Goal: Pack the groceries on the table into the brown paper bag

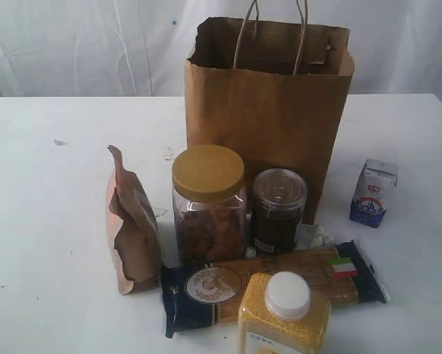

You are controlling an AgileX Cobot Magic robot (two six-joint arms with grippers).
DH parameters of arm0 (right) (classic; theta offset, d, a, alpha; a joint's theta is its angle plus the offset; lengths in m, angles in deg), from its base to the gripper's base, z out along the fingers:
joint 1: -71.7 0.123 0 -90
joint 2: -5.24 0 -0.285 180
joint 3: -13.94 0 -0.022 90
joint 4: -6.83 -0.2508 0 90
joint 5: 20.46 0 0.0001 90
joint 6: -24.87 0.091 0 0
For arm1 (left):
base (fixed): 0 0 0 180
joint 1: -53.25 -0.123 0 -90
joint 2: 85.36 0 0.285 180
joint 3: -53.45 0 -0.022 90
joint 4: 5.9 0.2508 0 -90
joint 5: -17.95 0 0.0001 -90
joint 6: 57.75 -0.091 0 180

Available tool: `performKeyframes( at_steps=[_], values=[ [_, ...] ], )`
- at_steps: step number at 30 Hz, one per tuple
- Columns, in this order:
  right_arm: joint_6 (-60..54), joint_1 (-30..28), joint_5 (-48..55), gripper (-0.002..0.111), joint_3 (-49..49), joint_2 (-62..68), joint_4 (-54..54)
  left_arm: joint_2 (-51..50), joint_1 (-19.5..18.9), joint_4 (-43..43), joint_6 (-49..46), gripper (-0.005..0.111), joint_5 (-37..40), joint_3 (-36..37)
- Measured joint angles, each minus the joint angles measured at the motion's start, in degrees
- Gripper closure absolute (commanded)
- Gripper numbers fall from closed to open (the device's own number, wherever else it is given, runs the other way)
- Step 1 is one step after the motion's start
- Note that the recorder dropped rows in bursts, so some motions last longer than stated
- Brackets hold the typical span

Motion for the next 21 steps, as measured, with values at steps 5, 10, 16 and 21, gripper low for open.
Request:
performKeyframes(
  at_steps=[5,10,16,21],
  values=[
    [10.31,0.0,-7.11,0.108,0.0,0.0,-0.41,0.0,0.0,0.0,0.0,0.107,0.0,0.0],
    [8.48,0.0,-11.94,0.108,0.0,0.0,-0.41,0.0,0.0,0.0,0.0,0.107,0.0,0.0],
    [6.09,0.0,0.16,0.108,-0.04,0.95,-0.5,0.0,0.0,0.0,0.0,0.107,0.0,0.0],
    [6.09,0.0,1.02,0.108,-0.04,8.45,-0.54,0.0,0.0,0.0,0.0,0.107,0.0,0.0]
  ],
)
